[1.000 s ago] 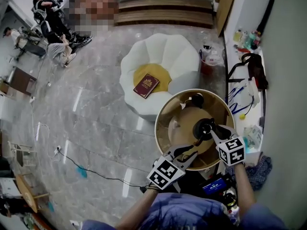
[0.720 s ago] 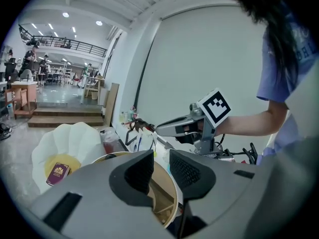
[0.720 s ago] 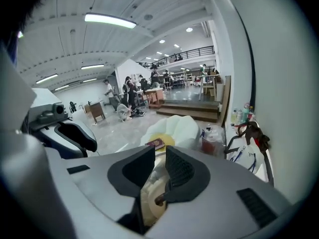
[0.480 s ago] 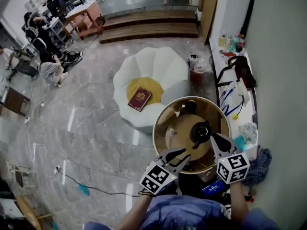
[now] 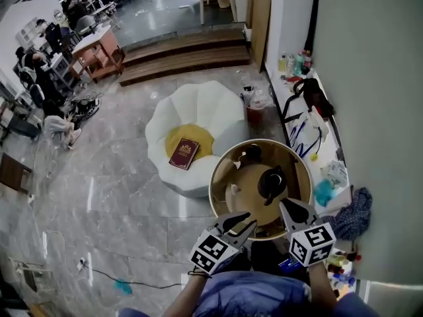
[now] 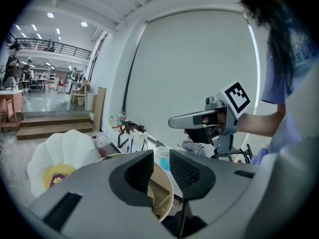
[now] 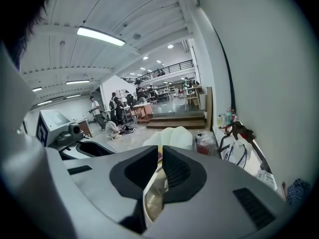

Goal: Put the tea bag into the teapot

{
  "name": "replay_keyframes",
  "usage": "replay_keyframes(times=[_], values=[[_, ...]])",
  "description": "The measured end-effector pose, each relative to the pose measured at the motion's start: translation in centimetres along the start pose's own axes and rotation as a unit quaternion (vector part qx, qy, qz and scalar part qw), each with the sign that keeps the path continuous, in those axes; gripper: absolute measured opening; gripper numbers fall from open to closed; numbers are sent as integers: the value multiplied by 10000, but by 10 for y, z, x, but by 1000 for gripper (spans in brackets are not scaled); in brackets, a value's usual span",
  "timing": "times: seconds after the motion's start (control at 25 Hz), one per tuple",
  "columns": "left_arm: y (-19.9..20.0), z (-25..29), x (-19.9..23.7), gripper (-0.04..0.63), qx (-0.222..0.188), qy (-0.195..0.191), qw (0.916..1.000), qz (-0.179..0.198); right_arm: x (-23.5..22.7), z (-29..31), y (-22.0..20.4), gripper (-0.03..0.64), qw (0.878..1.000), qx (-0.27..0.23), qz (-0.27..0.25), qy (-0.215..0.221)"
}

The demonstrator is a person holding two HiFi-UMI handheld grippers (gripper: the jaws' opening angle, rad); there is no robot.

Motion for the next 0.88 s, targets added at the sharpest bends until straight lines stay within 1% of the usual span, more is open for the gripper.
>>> replay_keyframes(times=[0.24, 0.56, 0.68, 0.88], values=[[-18, -17, -11, 109, 31, -313, 9995, -4, 22, -27, -23, 37, 9988, 78, 249, -408], [-39, -16, -30, 109, 177, -686, 9975, -24, 26, -58, -52, 32, 9950, 346, 440, -832], [-43, -14, -36, 109, 224, -803, 9965, 10, 29, -64, -56, 29, 9939, 368, 518, -905], [-45, -9, -47, 109, 274, -900, 9956, 46, 32, -70, -62, 29, 9937, 460, 524, -874]])
Point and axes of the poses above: the fingertips, and each gripper's own axes: z forward along the fingers, x to its left, y out of its top, the point moved 1 cm from there along -z, backward along the fingers, and after that the axes turned 7 degrees about -z, right-handed, at the moved point
